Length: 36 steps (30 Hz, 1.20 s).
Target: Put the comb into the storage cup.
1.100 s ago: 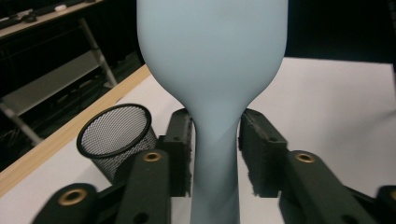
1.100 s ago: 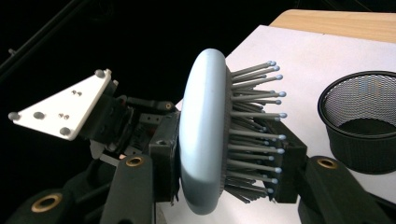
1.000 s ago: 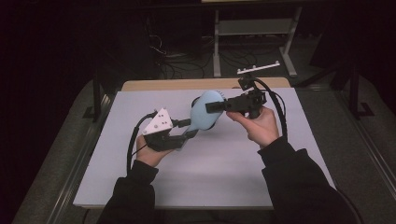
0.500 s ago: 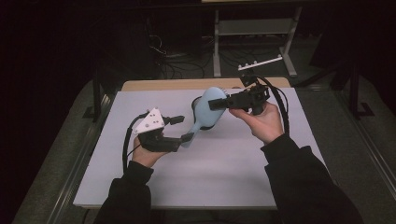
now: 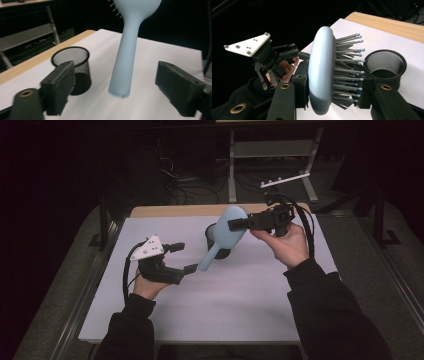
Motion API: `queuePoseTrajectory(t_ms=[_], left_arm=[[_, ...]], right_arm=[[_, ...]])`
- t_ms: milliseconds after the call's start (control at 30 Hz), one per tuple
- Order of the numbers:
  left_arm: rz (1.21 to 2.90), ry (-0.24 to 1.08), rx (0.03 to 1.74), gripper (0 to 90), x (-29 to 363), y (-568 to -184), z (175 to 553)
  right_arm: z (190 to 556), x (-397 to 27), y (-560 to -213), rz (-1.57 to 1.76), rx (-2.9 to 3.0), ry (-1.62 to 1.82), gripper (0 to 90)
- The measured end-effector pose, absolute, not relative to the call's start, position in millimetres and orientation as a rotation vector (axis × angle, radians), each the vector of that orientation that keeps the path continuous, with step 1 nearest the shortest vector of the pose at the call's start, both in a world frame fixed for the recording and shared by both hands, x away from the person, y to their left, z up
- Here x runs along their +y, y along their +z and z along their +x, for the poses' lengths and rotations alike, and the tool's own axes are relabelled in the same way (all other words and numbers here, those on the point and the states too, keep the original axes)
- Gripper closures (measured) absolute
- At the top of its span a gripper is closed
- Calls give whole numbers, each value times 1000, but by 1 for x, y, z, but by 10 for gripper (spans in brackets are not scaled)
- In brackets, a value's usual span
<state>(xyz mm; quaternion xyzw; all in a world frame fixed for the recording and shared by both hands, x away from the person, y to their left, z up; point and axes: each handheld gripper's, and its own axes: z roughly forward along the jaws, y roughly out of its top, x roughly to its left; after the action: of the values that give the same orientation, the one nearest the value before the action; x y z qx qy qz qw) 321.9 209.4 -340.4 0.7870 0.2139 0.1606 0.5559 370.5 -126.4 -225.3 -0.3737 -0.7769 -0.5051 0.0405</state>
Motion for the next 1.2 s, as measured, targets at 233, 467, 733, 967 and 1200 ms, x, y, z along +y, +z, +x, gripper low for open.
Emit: queuePoseTrajectory(t_ms=[233, 467, 733, 967, 1200], left_arm=[[1872, 365, 551, 0, 218, -347, 323], [1829, 378, 597, 0, 236, -355, 326], [1778, 379, 654, 0, 257, -364, 326], [1752, 389, 677, 0, 271, -368, 323], [1740, 405, 687, 0, 281, -372, 320]], right_arm=[[374, -128, -212, -1146, -2406, -1564, 543], [380, -126, -198, -1152, -2446, -1575, 543], [390, -133, -190, -1178, -2449, -1596, 543], [396, -135, -184, -1192, -2470, -1631, 542], [402, -136, -179, -1209, -2496, -1630, 542]])
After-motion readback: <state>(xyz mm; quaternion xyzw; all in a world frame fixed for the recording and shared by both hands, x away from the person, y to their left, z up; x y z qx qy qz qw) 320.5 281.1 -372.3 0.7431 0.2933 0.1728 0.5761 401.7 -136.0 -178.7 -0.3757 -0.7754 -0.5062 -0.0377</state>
